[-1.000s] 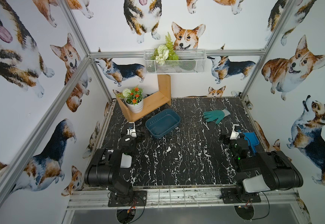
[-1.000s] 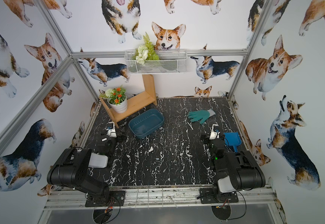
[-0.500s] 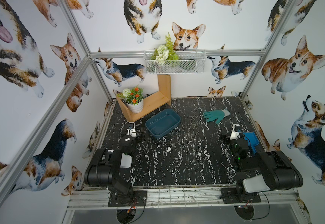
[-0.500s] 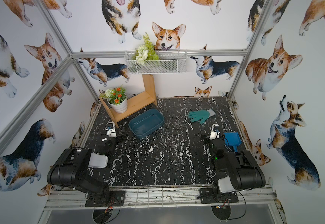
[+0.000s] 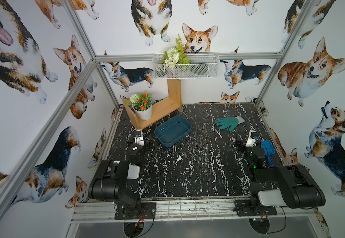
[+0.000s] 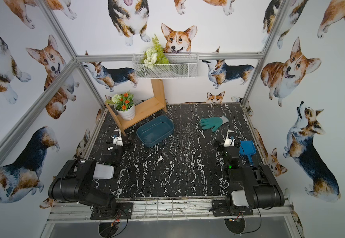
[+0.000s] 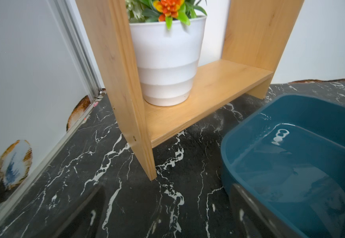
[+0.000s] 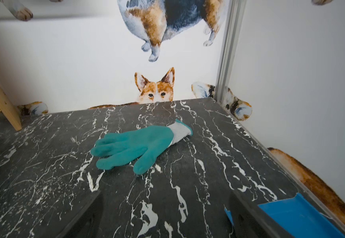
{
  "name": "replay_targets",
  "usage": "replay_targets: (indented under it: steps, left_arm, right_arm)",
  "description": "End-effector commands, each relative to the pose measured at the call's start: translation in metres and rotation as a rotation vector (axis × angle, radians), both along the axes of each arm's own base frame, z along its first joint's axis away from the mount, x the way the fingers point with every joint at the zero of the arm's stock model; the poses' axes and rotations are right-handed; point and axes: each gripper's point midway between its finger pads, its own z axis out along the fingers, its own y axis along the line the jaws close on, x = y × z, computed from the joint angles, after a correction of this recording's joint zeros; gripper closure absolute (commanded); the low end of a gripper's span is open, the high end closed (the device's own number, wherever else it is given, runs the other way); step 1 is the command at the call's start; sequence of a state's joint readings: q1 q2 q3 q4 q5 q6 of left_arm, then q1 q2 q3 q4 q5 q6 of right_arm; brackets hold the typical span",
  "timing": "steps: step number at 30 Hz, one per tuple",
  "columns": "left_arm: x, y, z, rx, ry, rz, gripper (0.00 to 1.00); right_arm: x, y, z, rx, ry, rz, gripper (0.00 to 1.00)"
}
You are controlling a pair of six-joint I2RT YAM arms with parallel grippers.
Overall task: Put the bit on the desktop into the storage box
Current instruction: Pick up the screwdriver bit from the center of the board.
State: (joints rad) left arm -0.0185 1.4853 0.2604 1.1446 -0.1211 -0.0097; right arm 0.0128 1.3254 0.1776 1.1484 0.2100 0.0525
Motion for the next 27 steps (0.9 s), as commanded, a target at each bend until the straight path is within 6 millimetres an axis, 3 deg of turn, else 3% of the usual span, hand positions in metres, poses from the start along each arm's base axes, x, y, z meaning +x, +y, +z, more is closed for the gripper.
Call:
replay_targets:
  steps: [1,5,8,12,19,27]
  left_arm:
    - [-0.005,0.013,0.012,-0.01,-0.002,0.077,0.0]
    - [-0.01,0.02,0.035,-0.077,-0.014,0.13,0.0]
    - [-0.02,0.037,0.046,-0.22,-0.005,0.26,0.0]
    - [-0.041,0.05,0.058,-0.379,-0.003,0.375,0.0]
    - [-0.048,0.001,0.079,-0.474,0.0,0.082,0.0]
    - [-0.052,-0.063,0.081,-0.536,0.04,-0.184,0.0]
  right_arm:
    - [0.001,-0.008,0.006,0.024,0.039,-0.048,0.0]
    - [-0.001,-0.007,0.033,0.159,0.021,-0.06,0.0]
    - [-0.004,-0.003,0.042,0.276,0.049,-0.058,0.0]
    - [-0.008,0.024,0.055,0.365,0.103,0.081,0.0]
    - [-0.021,0.068,0.062,0.456,0.178,0.272,0.0]
    - [-0.027,0.151,0.026,0.425,0.396,0.382,0.0]
